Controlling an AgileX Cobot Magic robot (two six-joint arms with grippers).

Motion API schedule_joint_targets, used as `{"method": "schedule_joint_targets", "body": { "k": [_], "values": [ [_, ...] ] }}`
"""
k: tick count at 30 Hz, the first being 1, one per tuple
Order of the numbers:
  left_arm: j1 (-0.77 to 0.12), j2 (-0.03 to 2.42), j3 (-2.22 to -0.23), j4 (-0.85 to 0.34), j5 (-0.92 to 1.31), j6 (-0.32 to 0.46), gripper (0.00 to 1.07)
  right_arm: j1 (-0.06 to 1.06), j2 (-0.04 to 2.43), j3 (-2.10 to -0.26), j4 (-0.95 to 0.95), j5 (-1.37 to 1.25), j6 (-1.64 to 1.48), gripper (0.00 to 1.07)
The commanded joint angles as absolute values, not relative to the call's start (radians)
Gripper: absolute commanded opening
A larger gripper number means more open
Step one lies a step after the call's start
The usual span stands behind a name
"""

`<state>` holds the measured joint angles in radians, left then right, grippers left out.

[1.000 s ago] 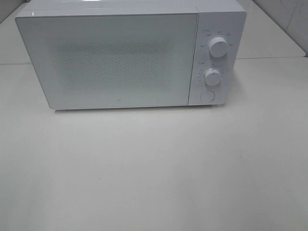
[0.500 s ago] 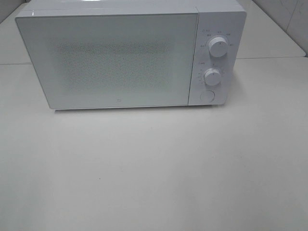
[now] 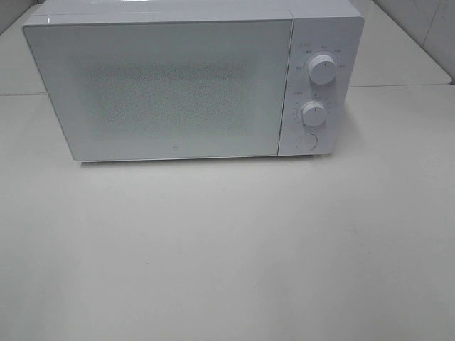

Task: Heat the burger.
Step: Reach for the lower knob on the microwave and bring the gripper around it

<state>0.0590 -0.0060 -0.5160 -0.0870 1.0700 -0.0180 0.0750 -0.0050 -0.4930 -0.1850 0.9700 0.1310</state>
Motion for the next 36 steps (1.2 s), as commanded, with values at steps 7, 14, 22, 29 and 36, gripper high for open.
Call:
{"method": "schedule_joint_targets", "body": {
  "k": [7, 14, 22, 29, 36],
  "values": [
    [0.065, -0.025, -0.514, -0.084, 1.069, -0.024, 1.00, 0.068, -0.033, -0.491, -0.185, 0.965, 0.140, 0.74],
    [0.065, -0.025, -0.514, -0.084, 1.069, -0.024, 1.00, 0.068, -0.026, -0.517, -0.199, 0.927, 0.156, 0.75],
    [0.065, -0.023, -0.514, -0.084, 1.069, -0.024, 1.00, 0.068, 0.113, -0.543, -0.202, 0.803, 0.155, 0.76],
    [0.065, -0.023, -0.514, -0.084, 1.069, -0.024, 1.00, 0.068, 0.235, -0.543, -0.204, 0.645, 0.156, 0.76],
    [0.065, -0.023, -0.514, -0.084, 1.069, -0.024, 1.00, 0.068, 0.382, -0.521, -0.203, 0.404, 0.165, 0.76]
  ]
}}
